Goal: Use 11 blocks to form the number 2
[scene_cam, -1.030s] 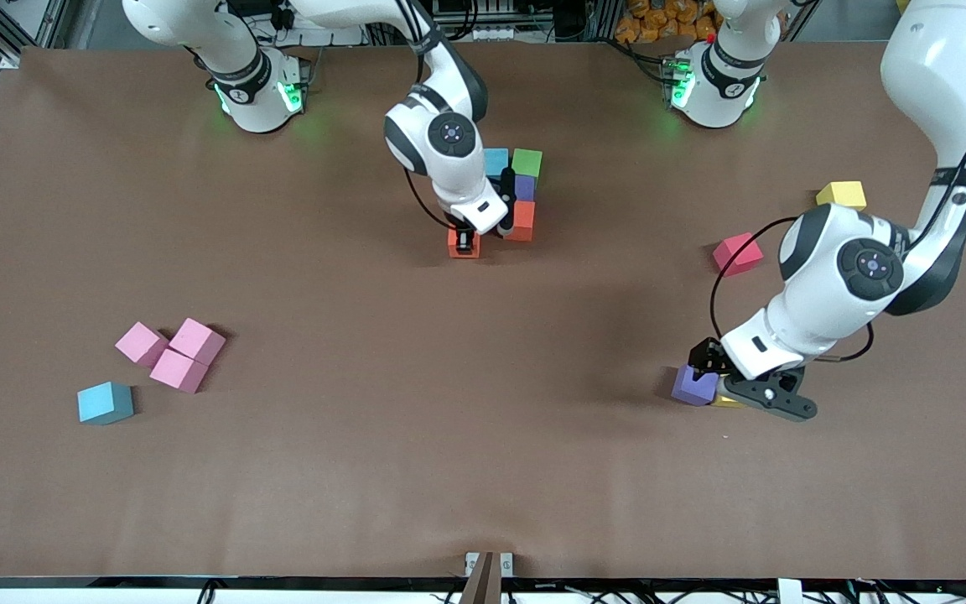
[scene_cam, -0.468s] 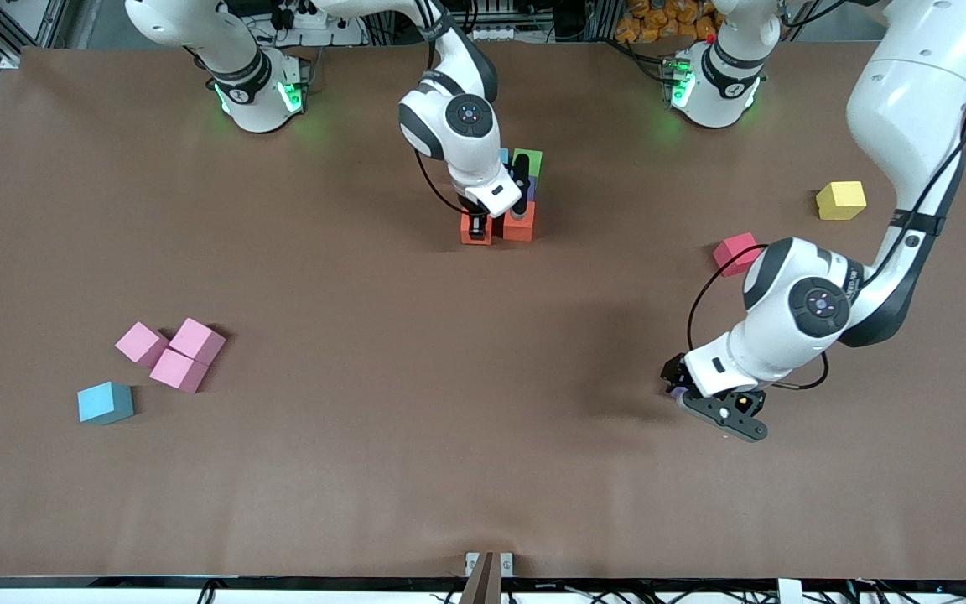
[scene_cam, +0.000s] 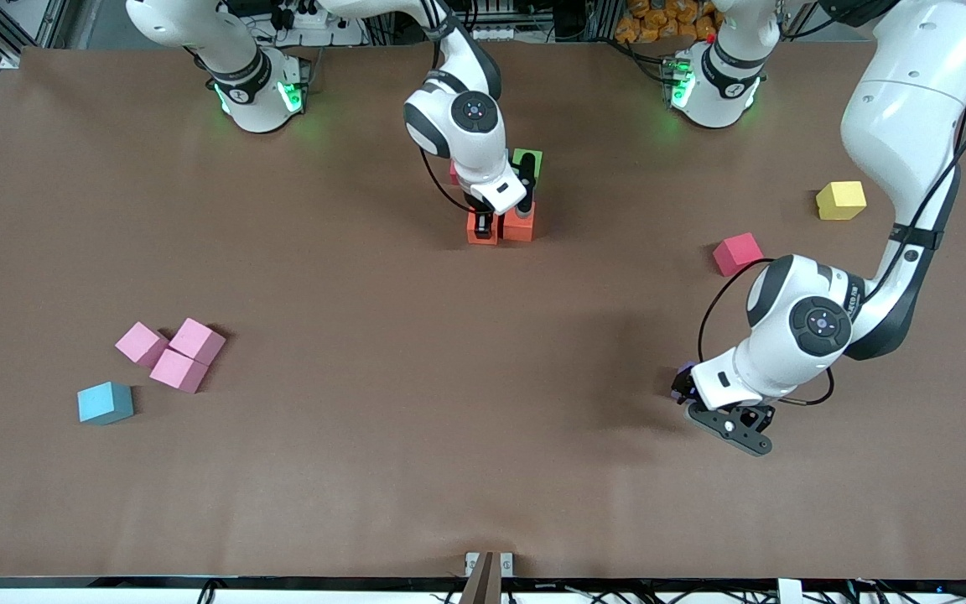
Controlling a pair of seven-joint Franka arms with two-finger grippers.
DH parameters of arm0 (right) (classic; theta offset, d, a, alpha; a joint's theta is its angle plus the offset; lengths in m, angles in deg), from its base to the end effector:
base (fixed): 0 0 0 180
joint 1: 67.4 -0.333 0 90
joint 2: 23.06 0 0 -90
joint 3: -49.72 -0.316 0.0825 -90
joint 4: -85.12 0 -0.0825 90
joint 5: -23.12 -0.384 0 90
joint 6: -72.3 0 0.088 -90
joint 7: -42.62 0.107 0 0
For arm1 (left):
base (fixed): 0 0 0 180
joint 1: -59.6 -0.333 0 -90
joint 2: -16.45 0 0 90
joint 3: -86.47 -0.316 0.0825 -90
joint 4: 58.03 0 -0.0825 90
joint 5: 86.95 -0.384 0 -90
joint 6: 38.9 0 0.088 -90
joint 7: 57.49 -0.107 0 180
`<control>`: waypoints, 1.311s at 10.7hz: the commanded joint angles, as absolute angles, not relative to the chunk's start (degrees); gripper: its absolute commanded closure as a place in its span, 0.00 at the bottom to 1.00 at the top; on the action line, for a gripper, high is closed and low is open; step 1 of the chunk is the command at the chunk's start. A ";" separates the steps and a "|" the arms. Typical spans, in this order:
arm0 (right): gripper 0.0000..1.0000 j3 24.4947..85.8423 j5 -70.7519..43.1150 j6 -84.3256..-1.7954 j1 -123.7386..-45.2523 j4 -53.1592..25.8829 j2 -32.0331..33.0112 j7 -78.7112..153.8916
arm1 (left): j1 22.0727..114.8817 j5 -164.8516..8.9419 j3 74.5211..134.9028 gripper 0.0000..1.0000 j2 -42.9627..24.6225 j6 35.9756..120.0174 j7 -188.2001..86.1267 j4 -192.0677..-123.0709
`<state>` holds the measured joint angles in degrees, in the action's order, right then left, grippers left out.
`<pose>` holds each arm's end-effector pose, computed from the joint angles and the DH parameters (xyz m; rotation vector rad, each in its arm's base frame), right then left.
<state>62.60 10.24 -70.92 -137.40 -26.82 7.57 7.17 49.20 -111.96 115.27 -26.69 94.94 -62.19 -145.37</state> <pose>0.3345 0.5239 0.2099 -2.3094 -2.0862 -0.0421 0.7054 -0.1585 0.2687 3.0083 -0.8317 0.2597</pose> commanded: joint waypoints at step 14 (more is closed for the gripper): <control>0.00 62.81 10.46 -71.41 -138.06 -25.88 7.36 10.19 | 52.13 -113.49 112.05 0.00 -30.13 95.83 -58.98 -144.34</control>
<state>62.78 10.24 -72.66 -138.59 -26.42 8.34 9.59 51.90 -111.96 112.36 -29.82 95.80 -59.38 -145.08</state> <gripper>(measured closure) 0.000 0.000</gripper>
